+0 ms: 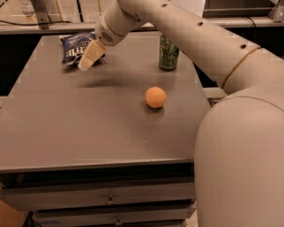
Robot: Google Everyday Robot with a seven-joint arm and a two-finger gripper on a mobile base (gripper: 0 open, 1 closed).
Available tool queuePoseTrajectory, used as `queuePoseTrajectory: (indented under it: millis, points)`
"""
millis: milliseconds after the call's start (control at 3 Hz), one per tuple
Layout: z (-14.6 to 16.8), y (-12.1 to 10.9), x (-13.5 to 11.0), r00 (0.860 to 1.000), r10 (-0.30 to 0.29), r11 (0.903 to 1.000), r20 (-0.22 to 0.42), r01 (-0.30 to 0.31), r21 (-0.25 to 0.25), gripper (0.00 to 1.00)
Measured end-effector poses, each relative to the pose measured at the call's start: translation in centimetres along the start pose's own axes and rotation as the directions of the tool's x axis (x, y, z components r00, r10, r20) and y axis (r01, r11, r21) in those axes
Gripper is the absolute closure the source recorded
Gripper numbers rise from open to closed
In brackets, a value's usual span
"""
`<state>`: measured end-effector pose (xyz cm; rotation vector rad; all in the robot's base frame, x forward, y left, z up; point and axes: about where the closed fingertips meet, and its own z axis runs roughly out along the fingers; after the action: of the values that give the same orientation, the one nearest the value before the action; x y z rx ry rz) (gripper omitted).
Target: Move blue chip bag near green can
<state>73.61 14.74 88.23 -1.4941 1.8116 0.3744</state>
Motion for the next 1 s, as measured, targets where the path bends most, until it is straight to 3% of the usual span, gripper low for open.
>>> queuePoseTrajectory:
  millis: [333, 1000]
  points:
    - [1.2, -0.7, 0.0, 0.998, 0.023, 0.9997, 0.053, -0.023, 0.004, 0.00]
    - [3.6, -1.7, 0.4, 0.997, 0.067, 0.9941, 0.047, -0.071, 0.082, 0.00]
